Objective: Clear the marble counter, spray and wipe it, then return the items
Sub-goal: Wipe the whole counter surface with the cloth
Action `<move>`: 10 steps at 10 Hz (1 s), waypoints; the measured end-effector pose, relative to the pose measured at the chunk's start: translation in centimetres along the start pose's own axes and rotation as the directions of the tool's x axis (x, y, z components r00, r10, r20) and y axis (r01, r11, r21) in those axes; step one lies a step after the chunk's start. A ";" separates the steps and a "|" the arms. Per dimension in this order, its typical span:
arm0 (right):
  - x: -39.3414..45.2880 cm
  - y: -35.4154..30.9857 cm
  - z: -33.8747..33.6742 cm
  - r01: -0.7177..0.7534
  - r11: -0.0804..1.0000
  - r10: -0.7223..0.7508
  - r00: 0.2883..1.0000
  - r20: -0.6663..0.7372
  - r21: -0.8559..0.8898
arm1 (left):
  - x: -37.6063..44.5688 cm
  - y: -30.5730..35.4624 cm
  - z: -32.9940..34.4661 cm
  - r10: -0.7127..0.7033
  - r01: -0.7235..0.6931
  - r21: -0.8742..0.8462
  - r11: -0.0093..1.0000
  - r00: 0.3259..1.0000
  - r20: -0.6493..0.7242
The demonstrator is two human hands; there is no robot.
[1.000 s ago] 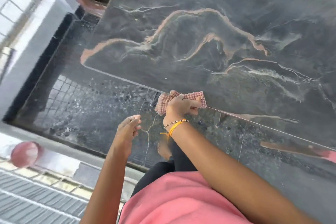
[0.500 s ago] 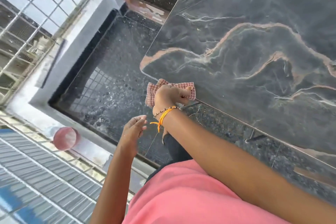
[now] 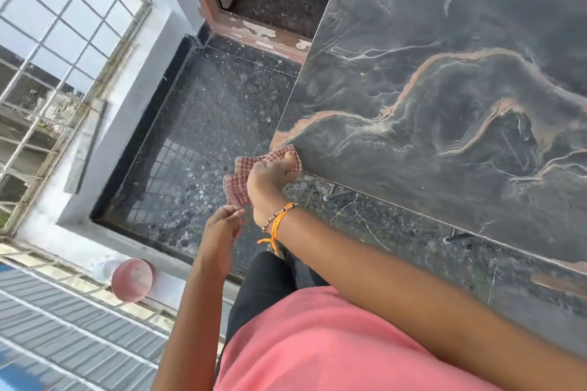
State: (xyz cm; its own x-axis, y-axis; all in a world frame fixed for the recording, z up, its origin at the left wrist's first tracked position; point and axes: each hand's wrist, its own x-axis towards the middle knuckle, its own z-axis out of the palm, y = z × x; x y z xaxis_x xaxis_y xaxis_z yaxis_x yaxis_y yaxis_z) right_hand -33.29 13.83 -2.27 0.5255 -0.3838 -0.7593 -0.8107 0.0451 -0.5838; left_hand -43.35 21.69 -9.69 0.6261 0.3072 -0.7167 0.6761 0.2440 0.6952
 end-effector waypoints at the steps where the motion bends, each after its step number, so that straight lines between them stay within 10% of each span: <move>1: -0.4 0.2 0.4 0.407 0.896 -0.351 0.893 0.281 -0.176 | 1.0 0.3 -0.7 -0.053 0.052 -0.020 0.998 0.998 -0.022; 3: -1.1 -3.2 -0.4 0.794 0.563 -0.613 0.587 0.529 -0.228 | 2.6 4.2 -0.9 0.015 -0.024 0.121 0.992 0.997 0.074; 6: 4.8 0.7 -1.7 0.610 -0.074 -0.702 0.530 0.475 -0.789 | 2.2 6.8 1.8 0.219 -0.324 0.434 0.841 0.936 0.274; 10: 8.8 2.2 -10.5 0.305 0.280 -0.740 0.673 -0.002 -0.910 | 0.1 7.0 7.0 0.414 -0.776 0.522 0.354 0.630 0.657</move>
State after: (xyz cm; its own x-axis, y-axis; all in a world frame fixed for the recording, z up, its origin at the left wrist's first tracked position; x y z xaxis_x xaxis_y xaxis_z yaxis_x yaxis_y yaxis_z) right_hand -33.12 0.88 -7.20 0.9528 -0.2931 -0.0786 -0.3015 -0.9440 -0.1338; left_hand -35.85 16.93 -5.25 0.9296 -0.3095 -0.2000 -0.0441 -0.6323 0.7734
